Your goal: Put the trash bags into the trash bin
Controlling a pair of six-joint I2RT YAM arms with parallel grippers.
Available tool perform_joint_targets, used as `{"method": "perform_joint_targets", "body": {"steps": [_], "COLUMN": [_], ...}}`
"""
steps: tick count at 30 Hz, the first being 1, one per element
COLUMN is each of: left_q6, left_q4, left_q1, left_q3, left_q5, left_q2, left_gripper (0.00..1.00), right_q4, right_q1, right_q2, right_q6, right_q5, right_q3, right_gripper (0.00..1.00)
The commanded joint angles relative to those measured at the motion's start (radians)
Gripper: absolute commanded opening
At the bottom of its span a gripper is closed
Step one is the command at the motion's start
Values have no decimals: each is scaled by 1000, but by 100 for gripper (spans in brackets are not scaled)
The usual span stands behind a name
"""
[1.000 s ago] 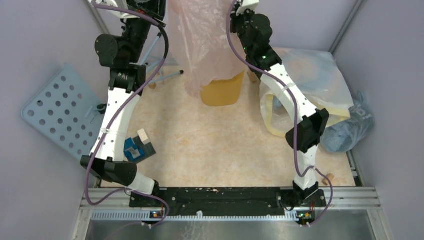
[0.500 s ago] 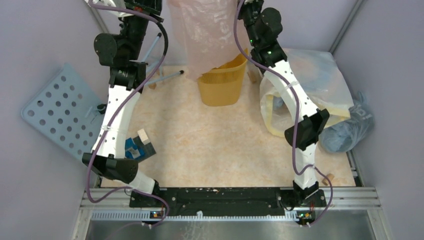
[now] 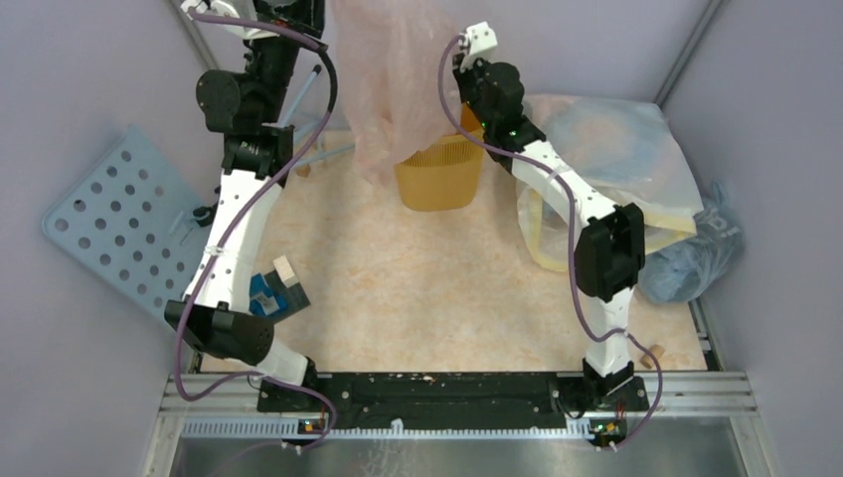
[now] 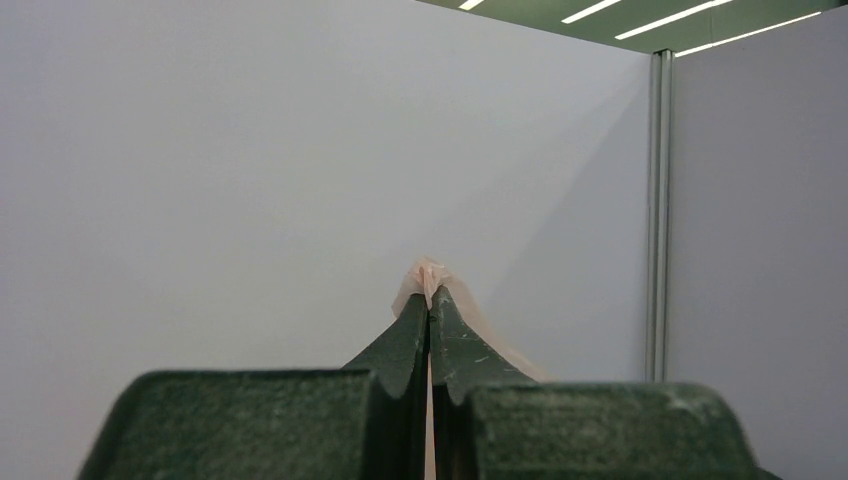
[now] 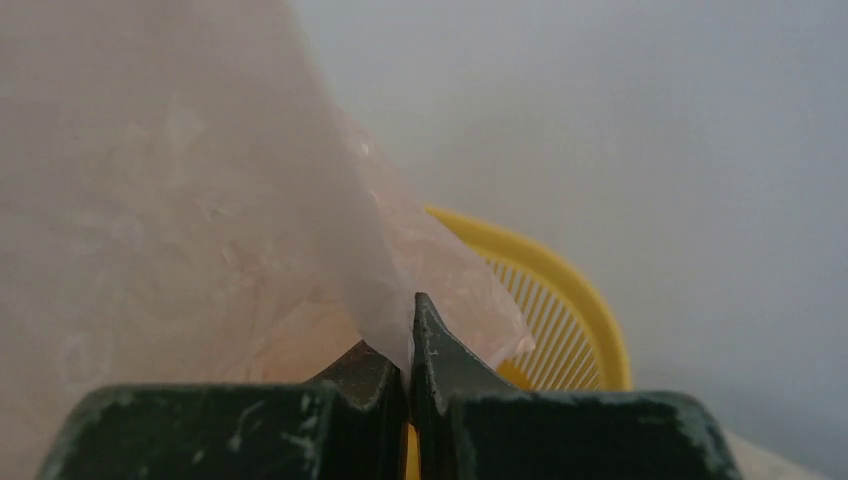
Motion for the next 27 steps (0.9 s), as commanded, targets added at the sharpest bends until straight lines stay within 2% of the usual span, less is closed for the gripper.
{"method": "perform_joint_targets", "body": {"steps": [1,3,8,11,16,23,27], "left_q6": [-31,-48,-75,-74,-100,-105,-104], "left_q4": [75,78,70,37,45,50,53], "left_q1": [5,5,5,5,5,5,5], "left_q3": [-49,-46,-10,21,6,-13,-22], "left_q5": [23,43,88,108,124,133,133], "left_q2": [-9,18,88,124,148,156,154], "left_gripper": [0,0,0,0,0,0,0], "right_q4": [-4,-20,-17,-73,-171,-285,-350], "right_q1": [-5,-6,-5,-6,-5,-5,-8], "right_q2": [-118,-126,-160,-182,-234,-285,-266], "right_q6": [63,107,128,108,94,104,119], "right_q5": [-112,-144,-105,-70,-46,25,109], "right_q3": [-105,-147,-218,-168,-107,-88,-44], "right_gripper": [0,0,2,21,29,65,75]}}
